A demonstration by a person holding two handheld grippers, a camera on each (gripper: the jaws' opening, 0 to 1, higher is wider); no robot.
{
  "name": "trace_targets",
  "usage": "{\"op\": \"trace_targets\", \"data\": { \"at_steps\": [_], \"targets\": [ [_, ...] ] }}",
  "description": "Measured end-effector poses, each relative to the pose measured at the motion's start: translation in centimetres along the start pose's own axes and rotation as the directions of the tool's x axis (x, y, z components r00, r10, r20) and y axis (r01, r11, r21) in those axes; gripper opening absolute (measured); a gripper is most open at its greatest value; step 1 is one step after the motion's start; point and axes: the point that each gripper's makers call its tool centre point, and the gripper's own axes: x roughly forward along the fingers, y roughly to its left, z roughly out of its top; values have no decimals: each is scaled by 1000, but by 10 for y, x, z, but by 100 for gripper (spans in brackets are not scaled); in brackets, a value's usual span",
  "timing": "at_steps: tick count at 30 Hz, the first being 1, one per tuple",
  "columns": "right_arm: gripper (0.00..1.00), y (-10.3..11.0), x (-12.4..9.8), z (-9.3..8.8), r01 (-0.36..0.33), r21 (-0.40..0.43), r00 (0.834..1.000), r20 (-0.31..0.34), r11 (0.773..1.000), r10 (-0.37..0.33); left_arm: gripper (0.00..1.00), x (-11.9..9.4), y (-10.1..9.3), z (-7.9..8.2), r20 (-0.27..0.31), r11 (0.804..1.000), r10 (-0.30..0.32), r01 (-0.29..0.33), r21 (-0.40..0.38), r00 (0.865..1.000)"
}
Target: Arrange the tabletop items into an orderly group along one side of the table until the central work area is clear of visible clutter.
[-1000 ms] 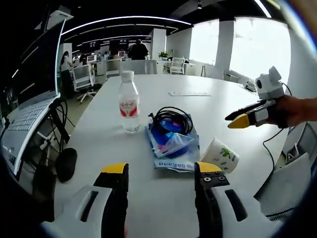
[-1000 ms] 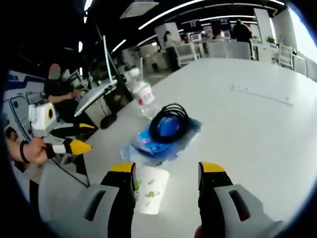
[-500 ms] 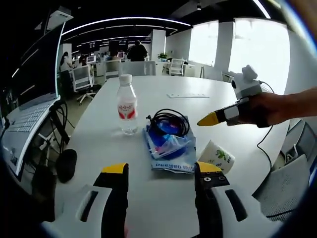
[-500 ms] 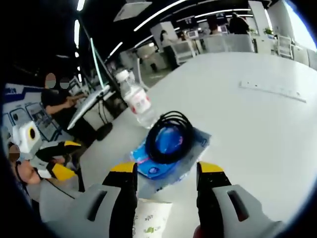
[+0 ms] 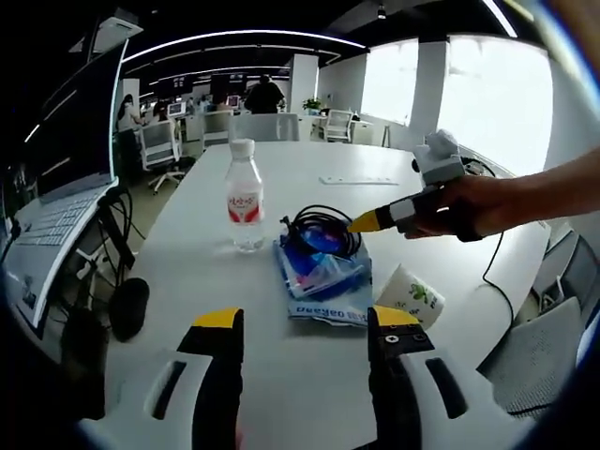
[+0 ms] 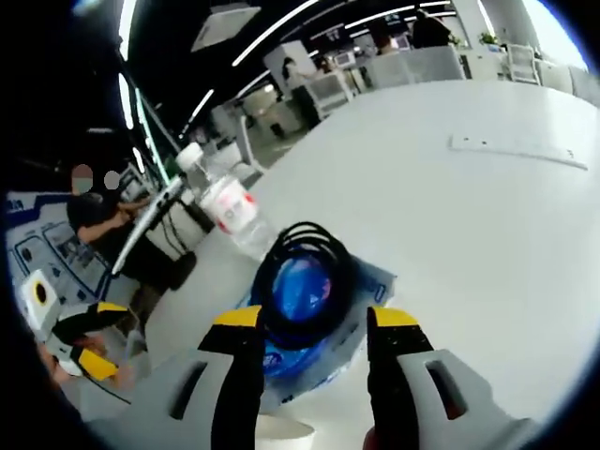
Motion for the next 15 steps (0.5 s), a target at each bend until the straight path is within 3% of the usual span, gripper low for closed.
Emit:
{"op": "trace_targets", "data": {
  "at_steps": [6,15],
  "targets": [
    [38,1,14,5,0,22,1000,-12,1000,1,52,1,-1,2,-2,1000,3,-3,-5,1000],
    [20,-9,22,9,46,77,999,1,996,-46,51,1,-3,0,-5,1000,9,-9,-21,1000]
  ]
}}
